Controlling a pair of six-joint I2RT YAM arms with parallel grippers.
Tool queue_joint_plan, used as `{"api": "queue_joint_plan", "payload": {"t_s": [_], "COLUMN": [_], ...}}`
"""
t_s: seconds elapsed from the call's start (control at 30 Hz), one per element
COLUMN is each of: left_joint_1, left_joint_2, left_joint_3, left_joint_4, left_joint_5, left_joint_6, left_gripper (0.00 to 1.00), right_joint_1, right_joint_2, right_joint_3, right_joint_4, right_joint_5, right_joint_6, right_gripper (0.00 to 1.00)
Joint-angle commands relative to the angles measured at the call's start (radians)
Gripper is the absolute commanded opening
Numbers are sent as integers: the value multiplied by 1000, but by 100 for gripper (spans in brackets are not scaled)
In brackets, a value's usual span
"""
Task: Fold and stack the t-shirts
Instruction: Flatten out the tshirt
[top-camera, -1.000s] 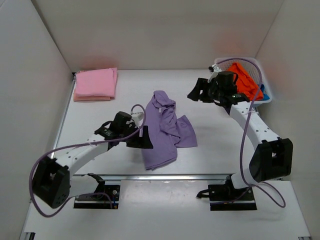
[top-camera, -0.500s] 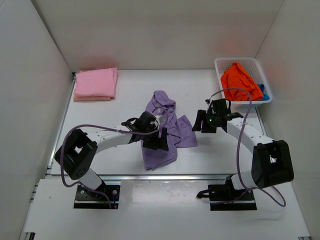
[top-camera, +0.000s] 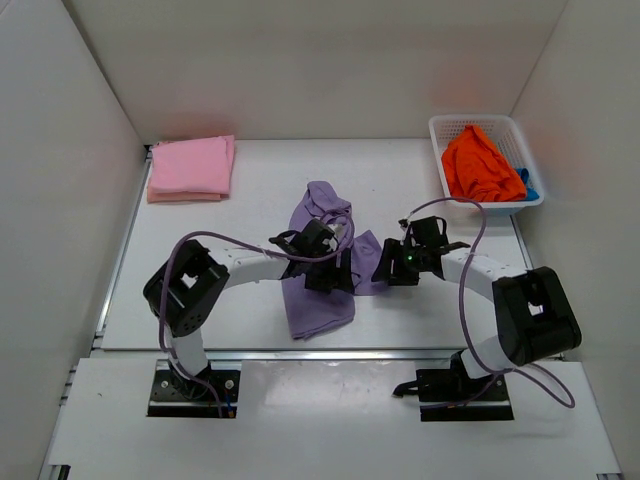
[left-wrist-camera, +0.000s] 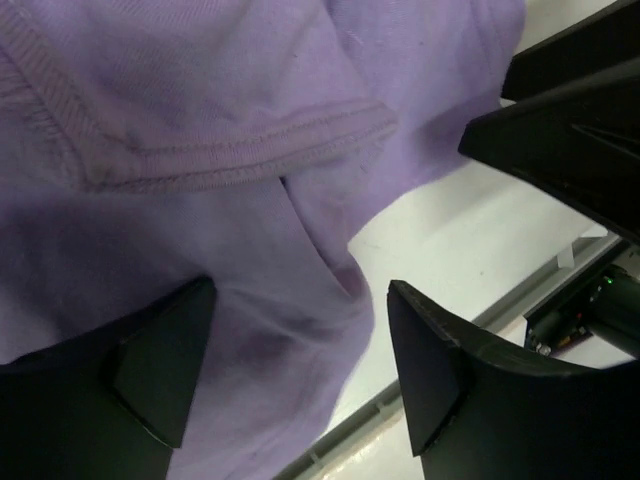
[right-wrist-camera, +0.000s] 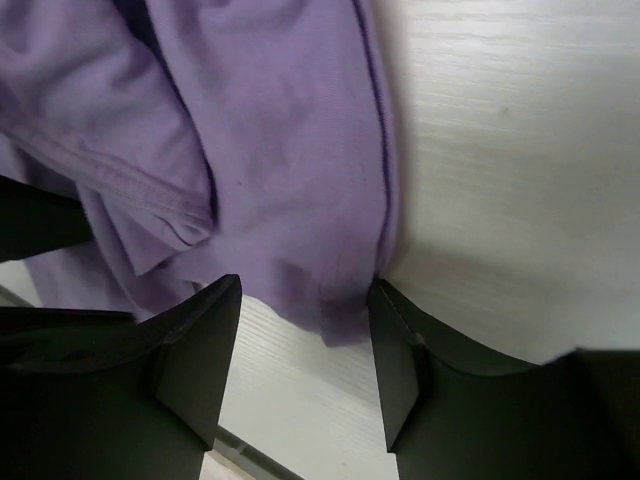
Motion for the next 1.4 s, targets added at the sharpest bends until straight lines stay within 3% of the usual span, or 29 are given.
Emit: {"api": "queue_joint_plan", "payload": {"t_s": [0.0, 0.07, 0.1, 0.2, 0.23, 0.27, 0.3, 0.33, 0.57, 0.67, 0.77, 0.83, 1.0, 1.17, 1.37], "left_joint_1": [-11, -17, -12, -17, -15, -11, -4, 11, 167, 311, 570, 673, 675, 706, 711], "left_joint_2": [5, 13, 34, 59, 53, 51, 34, 8, -242, -401, -587, -648, -668, -682, -650], "left_joint_3": [-12, -38, -35, -34, -35, -43, -38, -41, -37, -49, -104, -112, -60, -81, -109], "left_joint_4": [21, 48, 54, 41, 44, 43, 45, 41, -113, -159, -214, -271, -405, -405, -448], "left_joint_5": [-38, -45, -48, -27, -22, -13, -2, -1, -2, 18, 67, 42, -108, -120, -191], "left_joint_6": [-43, -57, -48, -39, -40, -37, -29, -31, 46, 89, 127, 179, 296, 307, 348], "left_gripper": [81, 73, 70, 48, 29, 11, 2, 0, 0, 0, 0, 0, 0, 0, 0], "right_joint_1": [25, 42, 49, 57, 57, 58, 55, 46, -113, -237, -367, -440, -526, -638, -713], "right_joint_2": [33, 45, 56, 72, 73, 73, 58, 43, -173, -273, -373, -414, -473, -563, -560], "right_joint_3": [-47, -53, -58, -35, -38, -26, -15, -1, 74, 92, 80, 62, 68, 71, 103], "right_joint_4": [92, 119, 121, 112, 103, 86, 77, 63, -50, -77, -94, -98, -158, -202, -284], "right_joint_5": [-16, -25, -27, -53, -55, -55, -53, -53, -73, -88, -98, -95, -24, 22, 97], "right_joint_6": [39, 51, 55, 33, 27, 19, 21, 4, -51, -54, -39, -33, -79, -94, -133], "right_gripper": [52, 51, 45, 16, 0, 0, 0, 0, 0, 0, 0, 0, 0, 0, 0]}}
